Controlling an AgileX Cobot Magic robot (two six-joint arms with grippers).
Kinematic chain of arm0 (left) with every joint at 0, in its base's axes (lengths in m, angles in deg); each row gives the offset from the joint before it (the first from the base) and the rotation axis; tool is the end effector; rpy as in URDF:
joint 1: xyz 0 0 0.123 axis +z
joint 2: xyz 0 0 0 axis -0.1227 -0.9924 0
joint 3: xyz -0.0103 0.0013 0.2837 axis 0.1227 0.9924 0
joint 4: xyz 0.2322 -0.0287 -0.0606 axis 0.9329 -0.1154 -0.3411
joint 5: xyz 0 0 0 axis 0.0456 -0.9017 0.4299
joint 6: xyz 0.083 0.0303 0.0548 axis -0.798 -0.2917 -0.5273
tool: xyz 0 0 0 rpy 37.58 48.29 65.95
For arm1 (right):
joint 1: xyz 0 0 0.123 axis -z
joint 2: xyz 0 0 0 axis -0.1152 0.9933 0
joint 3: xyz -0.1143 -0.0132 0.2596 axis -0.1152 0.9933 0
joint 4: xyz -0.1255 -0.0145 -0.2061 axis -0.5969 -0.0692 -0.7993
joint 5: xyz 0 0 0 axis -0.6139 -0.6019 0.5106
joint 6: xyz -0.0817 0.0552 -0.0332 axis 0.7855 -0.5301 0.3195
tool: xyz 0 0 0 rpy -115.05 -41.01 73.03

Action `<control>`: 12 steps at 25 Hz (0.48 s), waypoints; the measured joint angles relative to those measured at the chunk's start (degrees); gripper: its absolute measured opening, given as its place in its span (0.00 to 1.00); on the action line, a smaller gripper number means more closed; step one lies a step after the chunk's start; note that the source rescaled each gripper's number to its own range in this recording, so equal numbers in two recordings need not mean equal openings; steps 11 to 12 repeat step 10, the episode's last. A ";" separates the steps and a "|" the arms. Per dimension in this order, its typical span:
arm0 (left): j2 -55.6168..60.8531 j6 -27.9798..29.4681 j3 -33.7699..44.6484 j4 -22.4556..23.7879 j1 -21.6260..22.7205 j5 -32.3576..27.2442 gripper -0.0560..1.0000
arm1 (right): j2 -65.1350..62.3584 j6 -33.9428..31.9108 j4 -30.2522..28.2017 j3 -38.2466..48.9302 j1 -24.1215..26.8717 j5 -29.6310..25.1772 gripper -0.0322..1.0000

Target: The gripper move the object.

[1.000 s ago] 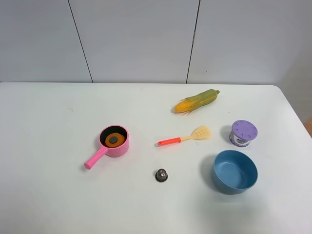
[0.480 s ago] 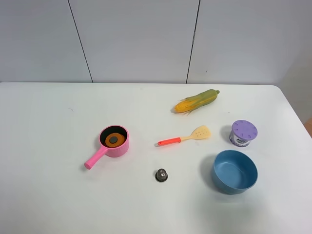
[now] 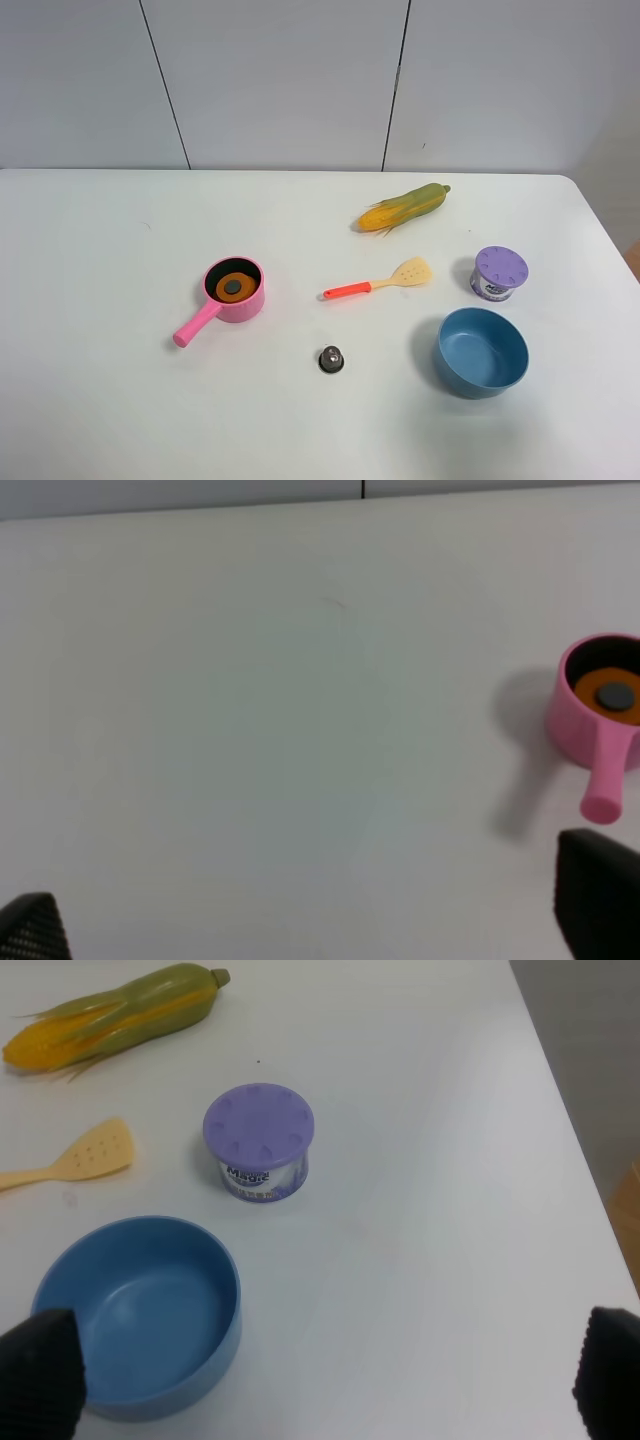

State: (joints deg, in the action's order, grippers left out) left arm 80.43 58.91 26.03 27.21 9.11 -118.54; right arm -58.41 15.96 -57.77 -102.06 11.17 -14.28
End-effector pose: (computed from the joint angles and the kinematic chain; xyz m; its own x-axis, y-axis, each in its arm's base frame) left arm -0.0027 -0.0001 0.2690 -0.4405 -0.0156 -0.8976 -0.0357 0.9994 0.0002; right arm -0.0010 0.0009 0.2652 -0.4599 -0.0017 -0.8880 0.0562 0.9979 -0.0311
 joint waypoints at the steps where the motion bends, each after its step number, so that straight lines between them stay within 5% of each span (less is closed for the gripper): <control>1: 0.00 0.00 0.00 0.00 0.00 0.00 0.94 | 0.00 0.00 0.00 0.00 0.00 0.00 1.00; 12: 0.00 0.00 0.00 0.00 -0.11 0.00 0.94 | 0.00 0.00 0.00 0.00 0.00 0.00 1.00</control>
